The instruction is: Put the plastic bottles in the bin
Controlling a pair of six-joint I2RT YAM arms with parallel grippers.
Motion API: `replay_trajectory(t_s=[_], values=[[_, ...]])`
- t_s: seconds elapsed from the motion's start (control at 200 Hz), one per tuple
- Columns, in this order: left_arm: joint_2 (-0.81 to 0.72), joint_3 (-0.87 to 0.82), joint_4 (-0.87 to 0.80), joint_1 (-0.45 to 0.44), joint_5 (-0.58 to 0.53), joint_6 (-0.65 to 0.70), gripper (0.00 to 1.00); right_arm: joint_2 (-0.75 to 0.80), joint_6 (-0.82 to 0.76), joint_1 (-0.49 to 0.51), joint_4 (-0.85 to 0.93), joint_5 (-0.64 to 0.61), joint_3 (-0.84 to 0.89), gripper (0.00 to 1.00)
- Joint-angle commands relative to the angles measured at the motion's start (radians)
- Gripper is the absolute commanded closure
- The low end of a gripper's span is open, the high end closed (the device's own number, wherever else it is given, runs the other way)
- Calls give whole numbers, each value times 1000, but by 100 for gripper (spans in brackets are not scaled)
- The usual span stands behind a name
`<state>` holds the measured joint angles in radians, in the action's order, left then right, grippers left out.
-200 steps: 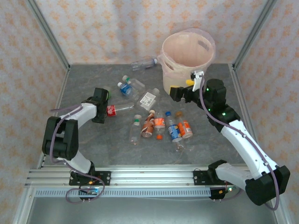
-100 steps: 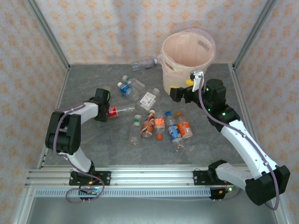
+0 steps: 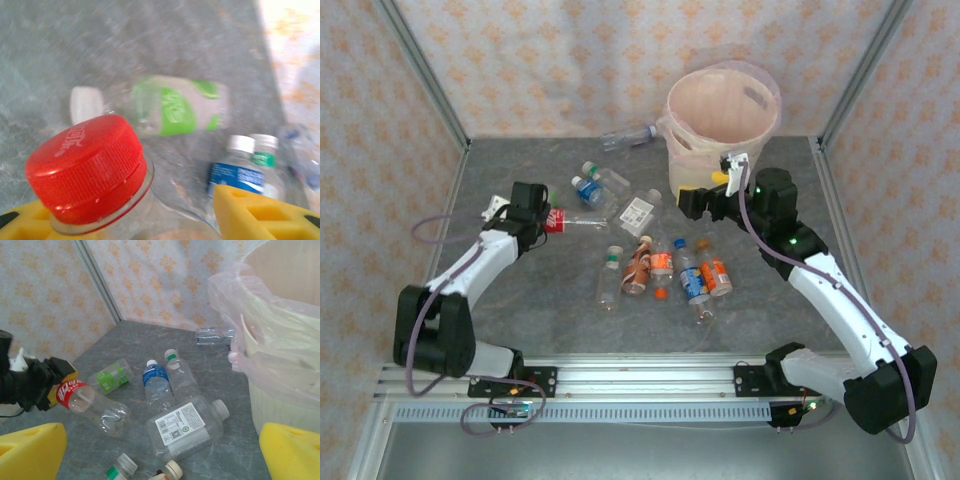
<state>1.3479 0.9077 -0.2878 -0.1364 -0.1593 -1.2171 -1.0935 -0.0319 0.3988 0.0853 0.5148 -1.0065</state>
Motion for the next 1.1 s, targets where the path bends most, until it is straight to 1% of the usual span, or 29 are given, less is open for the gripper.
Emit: replay_trajectory(t_s=[0.0, 0.055, 0.175, 0.29, 0.37, 0.5, 0.6, 0.731, 0.871, 1.006, 1.096], values=[[-119, 6, -32, -48, -126, 240, 49, -5, -19, 12, -65, 50, 6, 1], [-167, 26, -25, -79, -130, 341, 48, -9, -19, 17, -79, 63, 6, 1], [-212, 109, -20, -154, -68, 555, 47, -30, -19, 26, -85, 125, -10, 1], [-213, 188, -17, -217, 28, 675, 47, -69, -27, 49, -38, 186, -58, 1], [-210, 221, 20, -262, 108, 749, 48, -106, -62, 83, 41, 204, -108, 1], [-187, 279, 63, -319, 208, 807, 48, -169, -123, 160, 152, 205, -185, 1], [-161, 315, 75, -343, 266, 842, 48, -202, -100, 190, 150, 244, -213, 1], [-136, 333, 110, -354, 332, 848, 48, -249, -84, 227, 134, 290, -236, 1], [-117, 342, 146, -364, 331, 837, 48, -302, -80, 254, 159, 320, -271, 1], [-107, 335, 197, -371, 323, 824, 49, -357, -5, 262, 123, 368, -287, 1], [-106, 325, 230, -371, 321, 811, 49, -390, 35, 267, 99, 337, -292, 1]])
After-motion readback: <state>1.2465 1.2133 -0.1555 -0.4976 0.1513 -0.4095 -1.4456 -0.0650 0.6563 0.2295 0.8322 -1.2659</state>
